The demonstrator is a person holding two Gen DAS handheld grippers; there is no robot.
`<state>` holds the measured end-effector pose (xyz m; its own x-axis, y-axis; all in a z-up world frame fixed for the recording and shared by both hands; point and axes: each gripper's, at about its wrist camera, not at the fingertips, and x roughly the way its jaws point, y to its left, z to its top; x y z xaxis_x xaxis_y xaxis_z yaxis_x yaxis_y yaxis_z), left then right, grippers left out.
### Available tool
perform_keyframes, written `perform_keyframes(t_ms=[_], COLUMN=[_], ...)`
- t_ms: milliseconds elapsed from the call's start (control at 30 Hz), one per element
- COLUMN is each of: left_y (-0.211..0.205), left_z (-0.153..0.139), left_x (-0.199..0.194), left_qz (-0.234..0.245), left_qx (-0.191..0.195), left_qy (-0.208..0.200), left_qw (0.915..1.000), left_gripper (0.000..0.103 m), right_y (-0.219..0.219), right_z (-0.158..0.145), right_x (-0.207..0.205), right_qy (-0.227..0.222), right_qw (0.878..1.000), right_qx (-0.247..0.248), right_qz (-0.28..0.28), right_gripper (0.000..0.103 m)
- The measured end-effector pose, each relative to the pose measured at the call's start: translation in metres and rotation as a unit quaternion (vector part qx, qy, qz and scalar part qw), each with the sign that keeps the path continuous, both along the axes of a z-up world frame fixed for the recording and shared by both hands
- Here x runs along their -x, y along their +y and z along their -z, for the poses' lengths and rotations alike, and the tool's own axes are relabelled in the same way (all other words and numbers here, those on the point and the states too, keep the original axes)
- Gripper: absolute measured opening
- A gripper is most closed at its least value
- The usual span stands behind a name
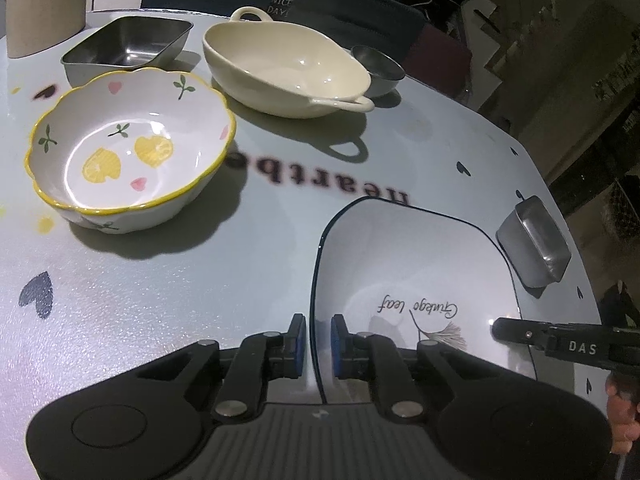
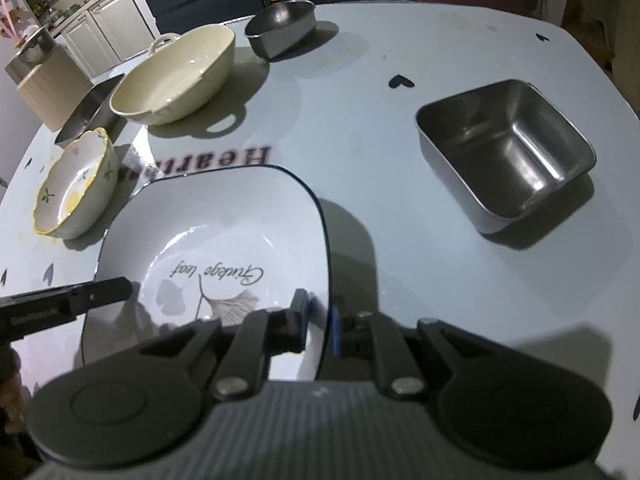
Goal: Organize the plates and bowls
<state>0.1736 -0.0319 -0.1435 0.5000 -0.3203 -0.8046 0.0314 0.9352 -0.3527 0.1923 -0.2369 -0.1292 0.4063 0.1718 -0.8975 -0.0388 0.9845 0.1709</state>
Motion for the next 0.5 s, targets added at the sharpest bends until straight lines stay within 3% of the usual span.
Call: perform_keyframes(t_ms=[500], left_y=[-0.0035], left_z=[-0.0012], left_x=[-0.0018], left_qz=[0.009], left_qx=[-0.011], left_qy=[0.002], left_qw=[0.9999], left_gripper=[0.012], right_y=[-0.0027], right_z=[0.0019], right_x=[0.0017], right_qy=[-0.004], right_qw=[1.0], right_qx=[-0.006], right_qz=[-0.004], right_gripper=[0.015])
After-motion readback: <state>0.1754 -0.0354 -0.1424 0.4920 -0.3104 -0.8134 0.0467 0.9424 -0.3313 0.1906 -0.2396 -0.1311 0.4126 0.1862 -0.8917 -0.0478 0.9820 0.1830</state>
